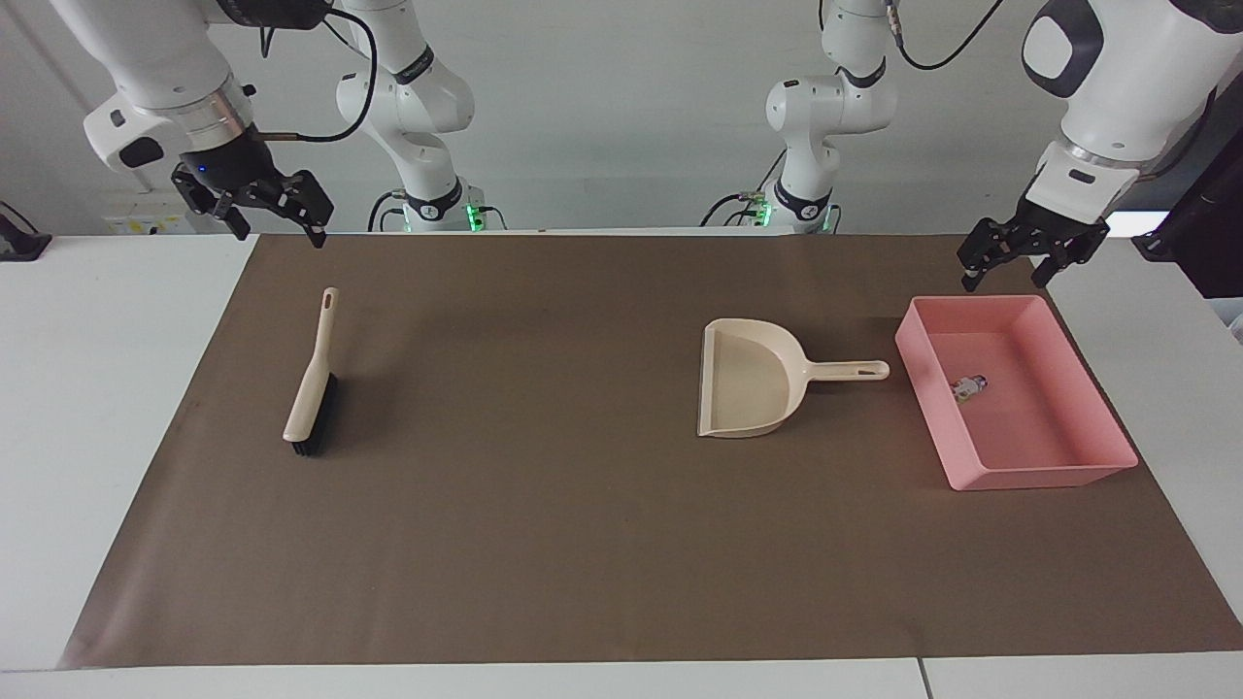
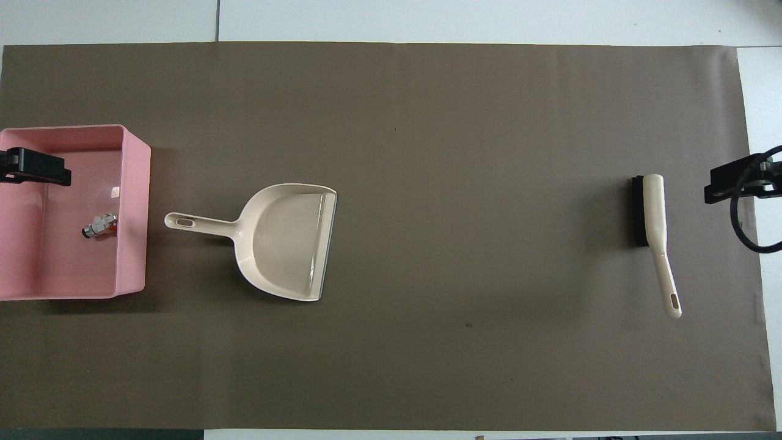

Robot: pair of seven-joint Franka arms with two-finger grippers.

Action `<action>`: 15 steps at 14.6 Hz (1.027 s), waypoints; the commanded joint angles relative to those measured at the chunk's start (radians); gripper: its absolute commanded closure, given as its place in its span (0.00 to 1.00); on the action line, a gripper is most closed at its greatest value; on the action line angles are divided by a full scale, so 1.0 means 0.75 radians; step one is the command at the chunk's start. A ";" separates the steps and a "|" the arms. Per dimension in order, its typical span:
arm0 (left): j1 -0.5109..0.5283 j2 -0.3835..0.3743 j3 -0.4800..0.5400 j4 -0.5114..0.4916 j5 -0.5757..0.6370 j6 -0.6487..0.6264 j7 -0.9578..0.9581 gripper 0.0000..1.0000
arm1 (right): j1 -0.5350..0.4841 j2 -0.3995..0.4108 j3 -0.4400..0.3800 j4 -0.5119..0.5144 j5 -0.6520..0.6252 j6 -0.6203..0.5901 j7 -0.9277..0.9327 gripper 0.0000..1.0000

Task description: Clean e-waste and dump in bin

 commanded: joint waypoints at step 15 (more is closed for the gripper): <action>0.027 -0.028 -0.008 -0.032 -0.033 -0.047 -0.005 0.02 | -0.012 -0.014 0.004 -0.020 0.006 0.003 -0.031 0.00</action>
